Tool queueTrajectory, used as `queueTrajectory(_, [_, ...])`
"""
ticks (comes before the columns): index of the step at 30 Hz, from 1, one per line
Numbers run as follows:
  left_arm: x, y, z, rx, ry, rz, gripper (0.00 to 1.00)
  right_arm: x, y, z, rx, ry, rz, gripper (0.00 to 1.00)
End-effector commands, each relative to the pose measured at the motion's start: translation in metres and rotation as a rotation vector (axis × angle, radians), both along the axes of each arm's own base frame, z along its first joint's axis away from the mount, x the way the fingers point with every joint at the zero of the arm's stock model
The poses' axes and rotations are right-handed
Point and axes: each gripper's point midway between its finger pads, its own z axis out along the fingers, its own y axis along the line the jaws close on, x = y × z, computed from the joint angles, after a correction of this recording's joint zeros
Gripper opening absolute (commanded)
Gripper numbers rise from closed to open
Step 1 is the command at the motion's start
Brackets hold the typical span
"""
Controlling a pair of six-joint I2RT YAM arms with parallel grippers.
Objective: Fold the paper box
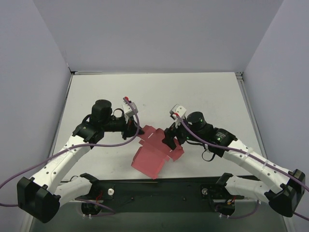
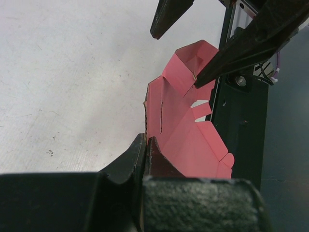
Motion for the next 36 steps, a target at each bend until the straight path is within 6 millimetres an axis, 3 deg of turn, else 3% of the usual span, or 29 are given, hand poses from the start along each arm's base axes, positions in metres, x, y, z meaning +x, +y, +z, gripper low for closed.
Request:
queueTrajectory(1, [-0.002,-0.003,0.016,-0.05,-0.044,-0.033,0.0,0.012,0.006,0.024,0.004,-0.101,-0.001,0.67])
queueTrajectory(5, [0.0,-0.003,0.014,-0.047,-0.04,-0.027,0.0,0.012,0.004,0.016,-0.02,-0.101,-0.014,0.52])
queueTrajectory(9, [0.002,-0.004,0.012,-0.048,-0.03,-0.026,0.0,0.013,0.005,0.01,-0.037,-0.115,-0.027,0.27])
queueTrajectory(14, [0.013,-0.003,0.002,-0.022,-0.014,0.04,0.0,0.021,-0.001,0.006,-0.117,-0.2,-0.122,0.12])
queueTrajectory(17, [0.024,-0.004,-0.01,0.008,0.021,0.099,0.0,0.024,-0.002,-0.006,-0.172,-0.203,-0.164,0.03])
queueTrajectory(18, [0.028,-0.004,-0.013,0.02,0.029,0.12,0.04,0.025,-0.003,-0.01,-0.191,-0.201,-0.178,0.0])
queueTrajectory(19, [0.032,-0.002,-0.015,0.033,0.034,0.147,0.32,0.027,-0.003,-0.018,-0.222,-0.197,-0.188,0.0])
queueTrajectory(21, [0.047,0.007,-0.02,0.08,0.024,0.242,0.62,0.028,-0.005,-0.026,-0.254,-0.188,-0.209,0.0])
queueTrajectory(23, [0.06,0.021,-0.021,0.114,-0.011,0.344,0.79,0.03,-0.009,-0.037,-0.291,-0.179,-0.229,0.0])
queueTrajectory(27, [0.069,0.041,-0.028,0.155,-0.041,0.47,0.82,0.034,-0.015,-0.055,-0.359,-0.167,-0.259,0.0])
queueTrajectory(30, [0.074,0.052,-0.037,0.158,0.039,0.608,0.8,0.038,-0.018,-0.071,-0.396,-0.136,-0.286,0.0])
queueTrajectory(33, [0.072,0.055,-0.043,0.119,0.141,0.713,0.78,0.041,-0.019,-0.092,-0.454,-0.102,-0.296,0.0])
queueTrajectory(34, [0.067,0.056,-0.057,0.107,0.195,0.744,0.77,0.043,-0.019,-0.094,-0.465,-0.102,-0.301,0.0])
queueTrajectory(35, [0.069,0.053,-0.049,0.043,0.176,0.755,0.76,0.044,-0.019,-0.096,-0.476,-0.103,-0.305,0.0])
queueTrajectory(36, [0.067,0.051,-0.053,0.02,0.191,0.759,0.76,0.047,-0.02,-0.102,-0.503,-0.104,-0.313,0.0])
